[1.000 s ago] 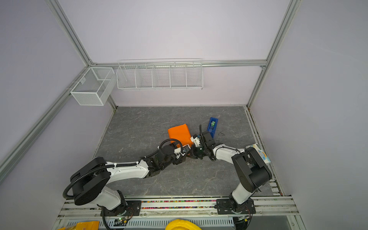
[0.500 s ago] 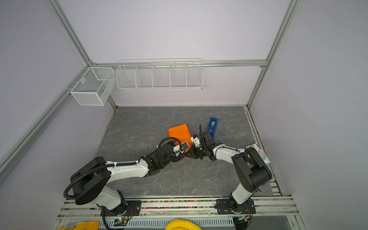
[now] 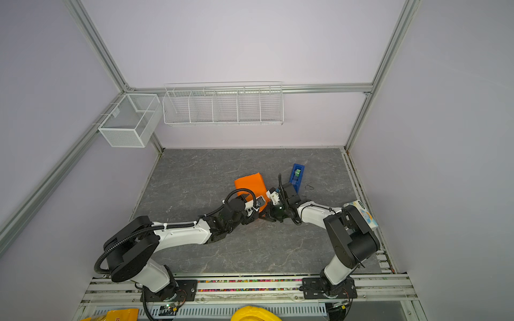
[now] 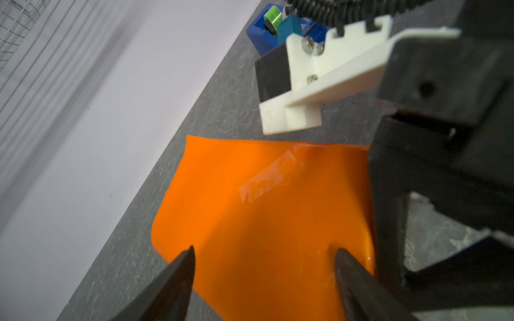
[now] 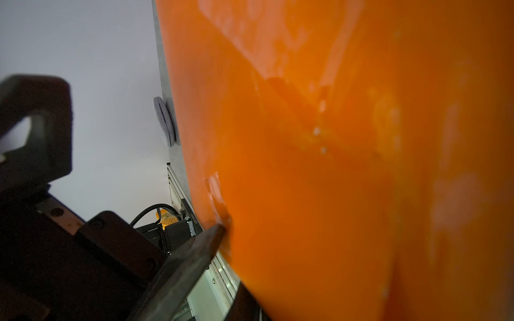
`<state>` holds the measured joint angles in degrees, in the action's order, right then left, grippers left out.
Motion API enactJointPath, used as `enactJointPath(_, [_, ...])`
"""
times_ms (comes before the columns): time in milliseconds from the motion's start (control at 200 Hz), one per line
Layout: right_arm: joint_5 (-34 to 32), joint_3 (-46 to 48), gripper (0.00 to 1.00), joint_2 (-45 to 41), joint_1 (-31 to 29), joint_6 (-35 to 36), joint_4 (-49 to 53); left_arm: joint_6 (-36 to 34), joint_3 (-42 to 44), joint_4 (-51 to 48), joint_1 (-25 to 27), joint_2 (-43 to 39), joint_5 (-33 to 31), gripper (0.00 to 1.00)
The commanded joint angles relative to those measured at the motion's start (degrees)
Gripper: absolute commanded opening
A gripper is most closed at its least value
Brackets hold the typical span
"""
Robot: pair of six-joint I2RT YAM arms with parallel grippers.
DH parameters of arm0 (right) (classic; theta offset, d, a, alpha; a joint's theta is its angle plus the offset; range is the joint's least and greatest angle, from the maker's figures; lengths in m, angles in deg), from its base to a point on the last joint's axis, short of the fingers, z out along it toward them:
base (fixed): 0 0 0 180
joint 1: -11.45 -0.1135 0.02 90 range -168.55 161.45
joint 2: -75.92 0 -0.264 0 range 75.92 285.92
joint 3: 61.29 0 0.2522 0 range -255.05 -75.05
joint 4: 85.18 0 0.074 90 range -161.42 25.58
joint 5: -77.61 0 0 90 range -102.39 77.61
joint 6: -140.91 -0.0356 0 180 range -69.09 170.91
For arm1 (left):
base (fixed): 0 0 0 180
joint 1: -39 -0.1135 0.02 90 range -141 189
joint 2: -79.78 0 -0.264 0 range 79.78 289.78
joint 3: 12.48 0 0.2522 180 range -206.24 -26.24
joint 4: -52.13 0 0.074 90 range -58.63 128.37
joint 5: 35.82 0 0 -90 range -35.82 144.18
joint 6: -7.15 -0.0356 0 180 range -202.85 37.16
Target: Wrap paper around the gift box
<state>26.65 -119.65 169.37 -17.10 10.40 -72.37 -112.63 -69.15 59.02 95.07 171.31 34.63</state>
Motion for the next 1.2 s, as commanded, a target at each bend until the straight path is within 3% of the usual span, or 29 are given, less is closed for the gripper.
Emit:
enactJointPath(0, [0.2,0.6,0.07,0.5,-0.2,0.0,0.5,0.9,-1.9,-2.8,-0.7,1.7,-1.9,0.79])
enactJointPath(305, [0.0,0.6,0.07,0.3,-0.2,0.1,1.0,1.2,-4.8,-7.1,-2.5,1.0,-7.2,0.77])
enactJointPath(470, [0.0,0.3,0.07,0.5,-0.2,0.1,1.0,0.6,-3.3,-8.4,-2.5,-4.1,-2.2,0.80])
enactJointPath(590, [0.0,0.3,0.07,0.6,-0.2,0.0,1.0,-0.2,0.2,-7.5,-2.5,-7.7,3.1,0.88])
enactJointPath(795, [0.0,0.2,0.07,0.6,-0.2,0.1,1.1,-4.1,5.7,-3.7,-2.2,-9.3,9.5,0.96])
enactJointPath(1195, [-0.4,-0.6,0.07,0.3,-0.1,0.6,2.7,-5.6,7.9,6.2,-0.8,-1.0,6.6,1.00])
